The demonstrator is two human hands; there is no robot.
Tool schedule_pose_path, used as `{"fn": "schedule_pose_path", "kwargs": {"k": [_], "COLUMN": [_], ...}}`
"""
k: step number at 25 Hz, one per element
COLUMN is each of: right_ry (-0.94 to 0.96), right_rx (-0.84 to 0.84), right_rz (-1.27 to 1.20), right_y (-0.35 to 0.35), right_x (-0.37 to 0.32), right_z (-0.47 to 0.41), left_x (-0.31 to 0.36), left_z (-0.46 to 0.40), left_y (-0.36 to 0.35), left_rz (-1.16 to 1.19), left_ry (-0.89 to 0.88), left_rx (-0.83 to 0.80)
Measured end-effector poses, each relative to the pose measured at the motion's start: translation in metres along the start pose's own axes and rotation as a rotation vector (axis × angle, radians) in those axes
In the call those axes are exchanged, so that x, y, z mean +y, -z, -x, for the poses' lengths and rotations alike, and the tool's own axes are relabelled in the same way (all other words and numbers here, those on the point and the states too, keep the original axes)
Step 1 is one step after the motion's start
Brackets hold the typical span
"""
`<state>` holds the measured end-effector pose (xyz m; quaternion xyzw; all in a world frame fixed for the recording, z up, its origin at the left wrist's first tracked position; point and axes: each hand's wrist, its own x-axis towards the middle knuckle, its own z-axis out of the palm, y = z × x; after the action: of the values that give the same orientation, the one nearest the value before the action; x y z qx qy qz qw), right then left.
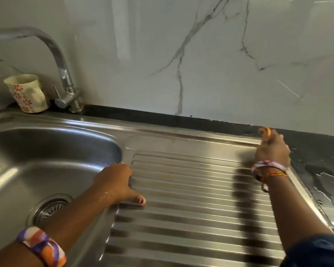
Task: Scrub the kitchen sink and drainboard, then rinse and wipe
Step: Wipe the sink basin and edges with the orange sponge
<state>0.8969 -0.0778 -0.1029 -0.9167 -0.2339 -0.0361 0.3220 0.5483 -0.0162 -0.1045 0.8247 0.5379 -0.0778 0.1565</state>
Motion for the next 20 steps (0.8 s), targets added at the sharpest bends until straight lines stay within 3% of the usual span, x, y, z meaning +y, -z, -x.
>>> {"fn": "schedule_pose_path", "kwargs": {"k": [2,4,12,20], "right_ry": [-0.083,-0.058,0.214,0.462], "right_rx": [-0.244,-0.283,-0.316,-0.498], "right_rz": [0.412,0.533,0.395,0.39], "right_y": [-0.009,-0.019,-0.069,-0.087], "right_x": [0.017,0.012,-0.059,-0.11], "right_z": [-0.011,-0.012,0.038,0.08], "left_x": [-0.001,-0.004,0.008,0.012], "left_z": [-0.001,-0.001,-0.007,-0.004], "left_y": [-0.002,-0.005,0.005,0.006], "left_rz": [0.007,0.037,-0.057,-0.022], "left_ry": [-0.011,-0.017,0.0,-0.001], "left_rx": [0.021,0.032,-0.041,-0.04]}}
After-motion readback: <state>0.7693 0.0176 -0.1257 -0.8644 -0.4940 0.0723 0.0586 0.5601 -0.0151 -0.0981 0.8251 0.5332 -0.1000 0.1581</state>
